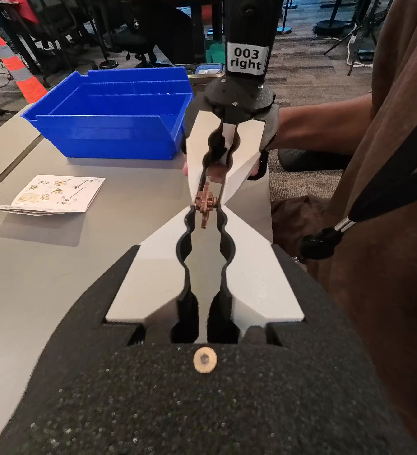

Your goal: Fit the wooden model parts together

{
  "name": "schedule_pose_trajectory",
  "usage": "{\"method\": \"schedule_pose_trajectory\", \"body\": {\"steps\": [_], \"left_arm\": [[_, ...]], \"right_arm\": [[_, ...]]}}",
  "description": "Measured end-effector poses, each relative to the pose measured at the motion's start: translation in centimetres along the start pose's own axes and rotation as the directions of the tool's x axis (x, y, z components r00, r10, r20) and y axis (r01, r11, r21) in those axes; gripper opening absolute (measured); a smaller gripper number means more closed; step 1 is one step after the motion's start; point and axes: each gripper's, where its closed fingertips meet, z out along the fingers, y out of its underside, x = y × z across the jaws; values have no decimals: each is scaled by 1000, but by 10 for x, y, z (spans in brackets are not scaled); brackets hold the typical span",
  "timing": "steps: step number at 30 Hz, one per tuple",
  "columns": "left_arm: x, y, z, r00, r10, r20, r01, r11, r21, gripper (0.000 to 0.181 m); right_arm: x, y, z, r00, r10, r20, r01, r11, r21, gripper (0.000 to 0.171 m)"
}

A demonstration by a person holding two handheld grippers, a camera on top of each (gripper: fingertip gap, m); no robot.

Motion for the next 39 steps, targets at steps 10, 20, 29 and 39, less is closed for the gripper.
{"method": "schedule_pose_trajectory", "body": {"steps": [10,20,29,39], "left_arm": [[6,-1,-1,999,5,-41,-4,1000,13,14],[8,3,-1,999,36,-21,-36,999,6,13],[10,3,-3,999,40,-27,-40,999,17,8],[10,2,-6,998,-8,-64,9,1000,13,17]], "right_arm": [[-6,0,0,997,49,60,-49,999,-12,16],[-9,4,2,995,63,80,-60,998,-34,16],[-9,3,4,995,67,71,-64,997,-38,16],[-15,5,3,992,54,111,-48,997,-55,16]]}}
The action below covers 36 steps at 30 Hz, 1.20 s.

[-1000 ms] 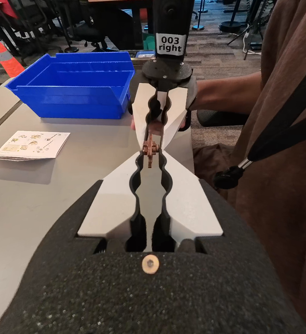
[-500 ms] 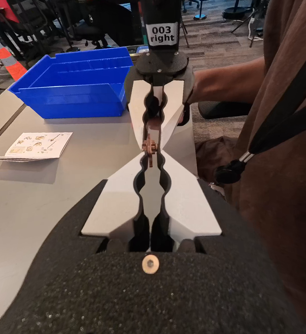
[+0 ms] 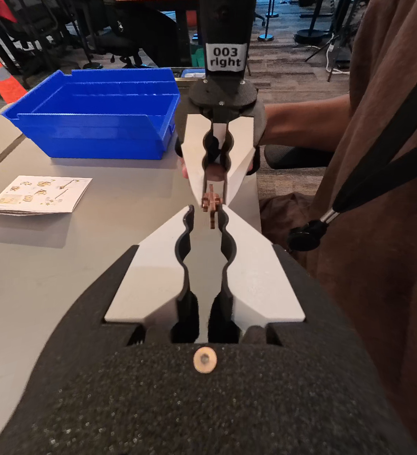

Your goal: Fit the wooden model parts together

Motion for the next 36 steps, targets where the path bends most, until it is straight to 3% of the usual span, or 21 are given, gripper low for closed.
{"method": "schedule_pose_trajectory", "body": {"steps": [4,9,36], "left_arm": [[8,5,2,999,11,-43,-12,1000,-29,9],[5,4,2,1000,-7,-27,7,1000,-16,21],[6,13,6,999,47,-9,-47,996,-80,14]], "right_arm": [[-1,-2,-1,1000,7,4,-7,1000,8,16],[-2,2,1,1000,11,13,-11,1000,-12,16],[-2,11,5,999,43,2,-43,996,-79,16]]}}
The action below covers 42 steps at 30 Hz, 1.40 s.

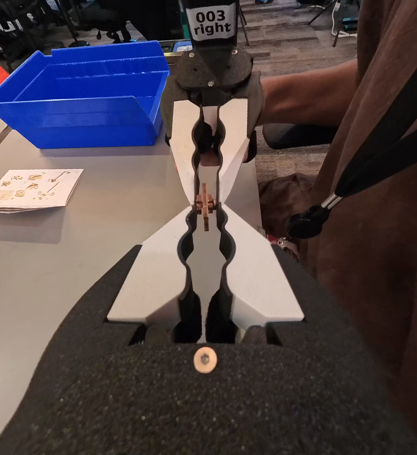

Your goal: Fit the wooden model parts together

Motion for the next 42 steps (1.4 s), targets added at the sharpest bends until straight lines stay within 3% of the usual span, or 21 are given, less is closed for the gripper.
{"method": "schedule_pose_trajectory", "body": {"steps": [8,18,37,42], "left_arm": [[-9,-5,-5,999,-27,27,26,999,22,14],[-7,-10,-8,999,-52,-4,52,998,30,14],[-9,-9,-3,998,26,53,-25,1000,-17,13],[-13,-19,-5,996,-15,84,13,999,35,15]], "right_arm": [[9,-7,-2,997,-16,-80,19,999,46,18],[5,-14,-3,981,-158,-117,168,982,82,17],[7,-12,-5,989,-107,-106,116,990,83,16],[11,-22,-11,980,-125,-157,146,980,134,15]]}}
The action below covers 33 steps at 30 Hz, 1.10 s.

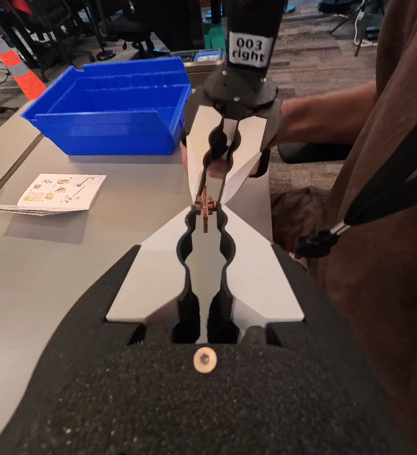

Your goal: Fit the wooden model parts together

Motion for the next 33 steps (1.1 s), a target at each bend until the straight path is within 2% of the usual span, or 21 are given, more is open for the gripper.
{"method": "schedule_pose_trajectory", "body": {"steps": [5,33], "left_arm": [[-5,-6,0,997,-8,79,5,999,39,15],[0,0,-1,998,16,55,-18,999,33,13]], "right_arm": [[4,-3,-3,1000,-7,-22,8,1000,17,16],[-1,2,0,1000,19,23,-19,999,-29,15]]}}
